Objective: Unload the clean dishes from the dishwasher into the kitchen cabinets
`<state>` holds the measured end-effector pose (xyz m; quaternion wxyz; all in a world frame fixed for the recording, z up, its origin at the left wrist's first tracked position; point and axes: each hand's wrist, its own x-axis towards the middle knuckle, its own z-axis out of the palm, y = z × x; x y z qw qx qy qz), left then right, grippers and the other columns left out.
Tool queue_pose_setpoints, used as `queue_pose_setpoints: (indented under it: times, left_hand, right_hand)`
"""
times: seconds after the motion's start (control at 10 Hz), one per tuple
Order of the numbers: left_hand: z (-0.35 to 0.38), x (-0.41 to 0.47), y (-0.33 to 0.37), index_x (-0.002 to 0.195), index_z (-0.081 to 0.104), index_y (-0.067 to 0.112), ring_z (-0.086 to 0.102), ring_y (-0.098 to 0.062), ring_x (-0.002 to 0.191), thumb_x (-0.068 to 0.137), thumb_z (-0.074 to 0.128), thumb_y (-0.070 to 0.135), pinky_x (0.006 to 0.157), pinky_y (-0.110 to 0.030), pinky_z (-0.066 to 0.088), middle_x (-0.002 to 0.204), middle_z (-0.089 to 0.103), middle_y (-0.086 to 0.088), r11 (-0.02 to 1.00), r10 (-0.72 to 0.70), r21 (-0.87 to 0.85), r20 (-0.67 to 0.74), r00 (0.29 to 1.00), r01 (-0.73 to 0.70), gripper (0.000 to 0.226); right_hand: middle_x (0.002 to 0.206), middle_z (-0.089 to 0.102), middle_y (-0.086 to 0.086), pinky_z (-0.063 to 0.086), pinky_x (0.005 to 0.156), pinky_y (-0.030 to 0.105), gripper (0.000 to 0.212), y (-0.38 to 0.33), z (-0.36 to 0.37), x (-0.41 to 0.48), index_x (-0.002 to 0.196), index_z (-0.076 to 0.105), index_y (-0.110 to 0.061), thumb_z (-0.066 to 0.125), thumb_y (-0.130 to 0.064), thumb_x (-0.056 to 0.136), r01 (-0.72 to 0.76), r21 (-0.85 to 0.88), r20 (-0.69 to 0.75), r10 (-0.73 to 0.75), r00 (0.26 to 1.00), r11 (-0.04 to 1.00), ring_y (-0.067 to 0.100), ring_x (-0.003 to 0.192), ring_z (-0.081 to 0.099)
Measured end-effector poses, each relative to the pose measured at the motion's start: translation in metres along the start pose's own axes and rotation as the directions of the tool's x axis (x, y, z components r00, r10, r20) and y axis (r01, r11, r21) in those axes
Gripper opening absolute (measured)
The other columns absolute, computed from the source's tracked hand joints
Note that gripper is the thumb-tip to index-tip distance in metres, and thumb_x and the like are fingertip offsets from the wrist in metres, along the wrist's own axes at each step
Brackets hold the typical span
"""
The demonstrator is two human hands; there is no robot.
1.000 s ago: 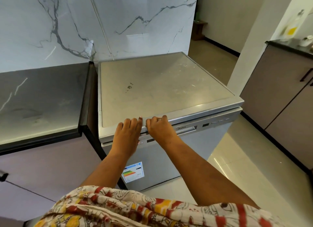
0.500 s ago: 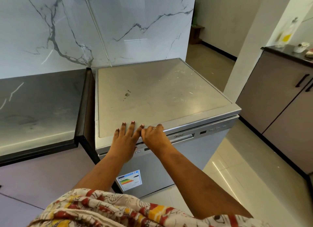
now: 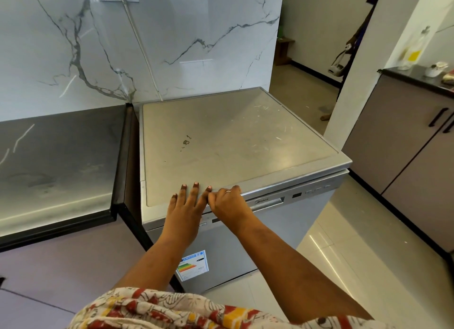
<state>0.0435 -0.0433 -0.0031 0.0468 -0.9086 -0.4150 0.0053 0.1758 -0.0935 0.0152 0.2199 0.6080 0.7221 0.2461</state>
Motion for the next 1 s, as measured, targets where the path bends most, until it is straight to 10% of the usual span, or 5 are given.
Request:
queue_pose_setpoints:
  times: [0.1, 0.5, 0.7, 0.8, 1.0]
  left_hand:
    - [0.005, 0.0, 0.0, 0.138, -0.029, 0.034, 0.002, -0.038, 0.145, 0.092, 0.055, 0.019, 0.117, -0.048, 0.012, 0.159, -0.002, -0.011, 0.999, 0.019, -0.039, -0.079, 0.997, -0.022, 0.096]
    - [-0.004, 0.0, -0.002, 0.136, -0.033, 0.031, -0.01, -0.034, 0.145, 0.097, 0.046, 0.017, 0.119, -0.043, 0.004, 0.158, -0.013, -0.007, 0.999, 0.028, -0.044, 0.036, 0.999, -0.026, 0.089]
    - [-0.042, 0.023, -0.03, 0.151, 0.003, 0.027, 0.001, -0.025, 0.147, 0.097, 0.041, 0.037, 0.121, -0.04, 0.011, 0.16, 0.001, -0.004, 0.974, 0.191, -0.184, 0.34, 0.921, -0.133, 0.067]
    - [-0.088, 0.041, -0.061, 0.151, 0.011, 0.025, 0.009, -0.02, 0.147, 0.097, 0.035, 0.045, 0.12, -0.041, 0.013, 0.159, 0.01, 0.0, 0.981, 0.181, -0.124, 0.339, 0.923, -0.147, 0.062]
    - [-0.203, 0.099, -0.151, 0.151, -0.001, 0.028, -0.006, -0.017, 0.147, 0.097, 0.026, 0.053, 0.118, -0.047, 0.003, 0.16, -0.005, 0.004, 0.997, 0.007, 0.071, -0.121, 0.993, 0.002, 0.065]
  right_hand:
    - [0.069, 0.07, 0.003, 0.057, 0.061, 0.031, 0.037, 0.0, 0.009, 0.001, 0.094, 0.068, -0.018, 0.082, -0.036, 0.065, -0.089, -0.001, -0.013, 0.089, 0.996, 0.996, 0.015, 0.057, 0.067]
    - [0.058, 0.065, 0.003, 0.056, 0.053, 0.031, 0.052, -0.001, 0.005, 0.003, 0.086, 0.073, -0.018, 0.09, -0.041, 0.042, -0.172, 0.056, 0.025, 0.171, 0.985, 0.983, 0.015, 0.048, 0.063]
    - [0.097, 0.068, 0.013, 0.049, 0.078, 0.039, 0.032, 0.023, -0.03, 0.013, 0.115, 0.057, -0.004, 0.062, -0.018, 0.086, 0.072, 0.21, 0.247, -0.124, 0.961, 0.975, 0.028, 0.087, 0.067]
    - [0.103, 0.067, 0.015, 0.045, 0.079, 0.036, 0.038, 0.052, -0.057, 0.029, 0.107, 0.062, -0.006, 0.055, -0.04, 0.091, 0.129, 0.303, 0.187, -0.192, 0.963, 0.944, 0.033, 0.094, 0.064]
    - [0.113, 0.064, 0.014, 0.041, 0.086, 0.041, 0.054, 0.118, -0.133, 0.092, 0.113, 0.059, -0.009, 0.041, -0.056, 0.092, 0.02, 0.267, -0.09, 0.005, 0.996, 0.964, 0.032, 0.104, 0.06]
